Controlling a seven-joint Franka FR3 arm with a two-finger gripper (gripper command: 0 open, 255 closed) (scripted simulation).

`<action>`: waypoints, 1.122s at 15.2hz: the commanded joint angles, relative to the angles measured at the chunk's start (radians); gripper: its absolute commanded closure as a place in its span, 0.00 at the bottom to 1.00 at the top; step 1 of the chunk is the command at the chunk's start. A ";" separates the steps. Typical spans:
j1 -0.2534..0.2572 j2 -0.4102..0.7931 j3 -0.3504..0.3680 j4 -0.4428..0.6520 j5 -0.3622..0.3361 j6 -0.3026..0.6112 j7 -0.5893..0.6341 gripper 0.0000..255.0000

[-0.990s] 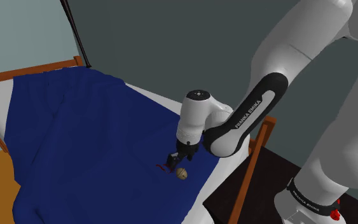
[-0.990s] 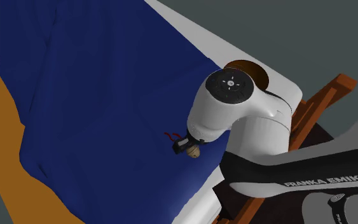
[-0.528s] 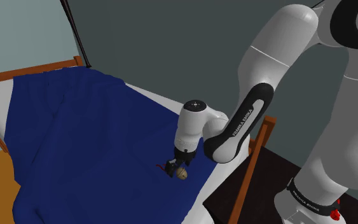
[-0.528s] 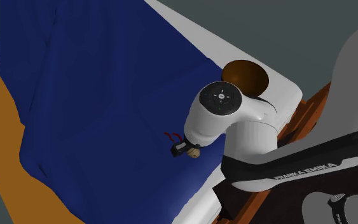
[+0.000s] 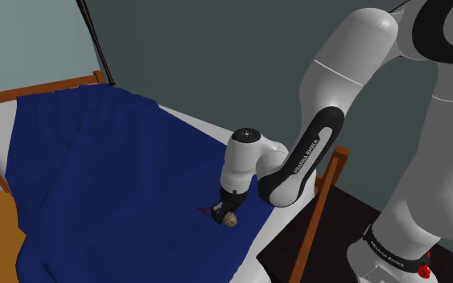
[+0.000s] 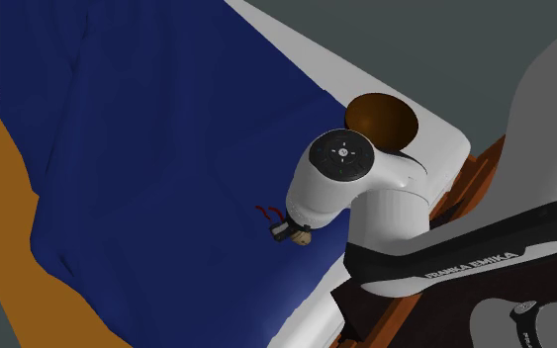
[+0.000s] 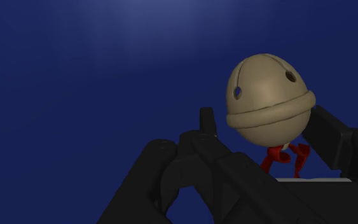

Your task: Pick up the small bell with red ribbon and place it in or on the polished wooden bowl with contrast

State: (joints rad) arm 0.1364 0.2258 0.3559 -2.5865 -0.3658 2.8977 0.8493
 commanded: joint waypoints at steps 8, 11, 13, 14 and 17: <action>0.001 0.000 0.000 0.000 -0.001 0.000 0.001 1.00; -0.025 -0.033 0.035 -0.007 0.048 -0.024 -0.037 1.00; -0.047 -0.066 0.066 -0.012 0.099 -0.049 -0.075 1.00; -0.056 -0.083 0.080 -0.014 0.125 -0.062 -0.094 1.00; -0.074 -0.134 0.113 -0.018 0.202 -0.101 -0.151 1.00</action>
State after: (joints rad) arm 0.0693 0.1114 0.4562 -2.6038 -0.1953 2.8127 0.7203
